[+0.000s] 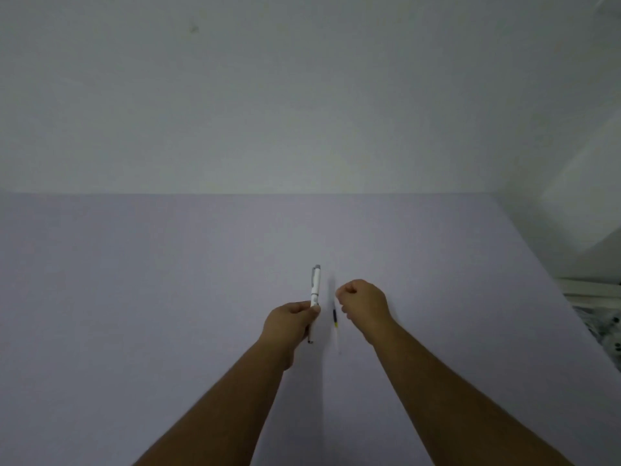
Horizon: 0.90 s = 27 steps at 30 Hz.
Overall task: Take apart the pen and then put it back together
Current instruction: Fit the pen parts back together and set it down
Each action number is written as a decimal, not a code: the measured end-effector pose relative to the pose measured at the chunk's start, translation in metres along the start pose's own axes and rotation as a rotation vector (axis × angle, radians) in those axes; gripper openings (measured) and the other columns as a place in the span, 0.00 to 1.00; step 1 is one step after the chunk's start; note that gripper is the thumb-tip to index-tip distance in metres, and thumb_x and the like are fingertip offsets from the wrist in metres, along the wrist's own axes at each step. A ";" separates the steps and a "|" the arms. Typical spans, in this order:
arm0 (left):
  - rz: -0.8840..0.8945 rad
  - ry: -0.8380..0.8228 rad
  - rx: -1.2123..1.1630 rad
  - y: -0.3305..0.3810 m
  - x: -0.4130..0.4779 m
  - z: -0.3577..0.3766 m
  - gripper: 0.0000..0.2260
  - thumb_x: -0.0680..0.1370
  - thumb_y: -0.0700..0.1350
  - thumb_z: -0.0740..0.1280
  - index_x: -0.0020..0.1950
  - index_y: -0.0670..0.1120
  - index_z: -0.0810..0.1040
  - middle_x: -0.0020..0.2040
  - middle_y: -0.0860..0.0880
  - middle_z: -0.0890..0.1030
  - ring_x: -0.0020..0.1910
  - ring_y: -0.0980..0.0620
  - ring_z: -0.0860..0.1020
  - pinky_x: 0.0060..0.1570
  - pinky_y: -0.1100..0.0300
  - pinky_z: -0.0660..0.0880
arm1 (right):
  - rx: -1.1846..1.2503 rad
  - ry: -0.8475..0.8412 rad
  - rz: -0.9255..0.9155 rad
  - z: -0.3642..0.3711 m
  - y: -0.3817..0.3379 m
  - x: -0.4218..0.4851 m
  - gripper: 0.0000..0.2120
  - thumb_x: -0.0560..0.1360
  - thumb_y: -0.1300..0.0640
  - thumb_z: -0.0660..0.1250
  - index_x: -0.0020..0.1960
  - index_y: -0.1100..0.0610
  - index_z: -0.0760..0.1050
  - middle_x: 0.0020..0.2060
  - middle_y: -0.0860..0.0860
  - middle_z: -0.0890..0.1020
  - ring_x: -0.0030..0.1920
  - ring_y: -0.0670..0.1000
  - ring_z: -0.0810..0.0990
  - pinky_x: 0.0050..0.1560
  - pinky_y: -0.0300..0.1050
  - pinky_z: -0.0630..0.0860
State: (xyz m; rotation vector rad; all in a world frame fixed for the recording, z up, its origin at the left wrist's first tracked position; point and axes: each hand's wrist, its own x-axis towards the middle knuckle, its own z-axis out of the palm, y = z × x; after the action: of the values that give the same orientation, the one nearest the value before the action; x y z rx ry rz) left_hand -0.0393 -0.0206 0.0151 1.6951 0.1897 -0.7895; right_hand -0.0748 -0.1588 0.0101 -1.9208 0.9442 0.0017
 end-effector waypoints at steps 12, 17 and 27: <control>0.035 0.173 0.354 -0.044 0.030 0.016 0.08 0.72 0.46 0.72 0.49 0.46 0.80 0.41 0.51 0.81 0.38 0.54 0.77 0.31 0.67 0.69 | -0.348 -0.003 0.063 0.041 0.055 0.001 0.11 0.76 0.55 0.61 0.52 0.61 0.77 0.50 0.58 0.83 0.52 0.58 0.81 0.50 0.48 0.79; 0.057 0.199 0.392 -0.047 0.032 0.019 0.08 0.73 0.45 0.72 0.50 0.45 0.81 0.41 0.51 0.81 0.39 0.54 0.78 0.32 0.69 0.69 | -0.306 -0.027 0.068 0.049 0.054 0.001 0.10 0.75 0.55 0.63 0.49 0.60 0.78 0.47 0.57 0.84 0.49 0.58 0.82 0.49 0.50 0.80; 0.044 0.228 0.406 -0.049 0.033 0.021 0.07 0.72 0.46 0.72 0.47 0.45 0.81 0.40 0.51 0.81 0.34 0.59 0.75 0.30 0.69 0.66 | -0.227 -0.030 0.058 0.050 0.054 -0.002 0.09 0.73 0.53 0.65 0.46 0.57 0.79 0.44 0.55 0.84 0.45 0.56 0.83 0.48 0.51 0.81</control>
State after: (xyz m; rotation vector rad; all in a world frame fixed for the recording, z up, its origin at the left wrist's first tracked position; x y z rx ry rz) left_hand -0.0481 -0.0345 -0.0457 2.1682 0.1551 -0.6280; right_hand -0.0905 -0.1327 -0.0570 -2.0936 1.0142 0.1785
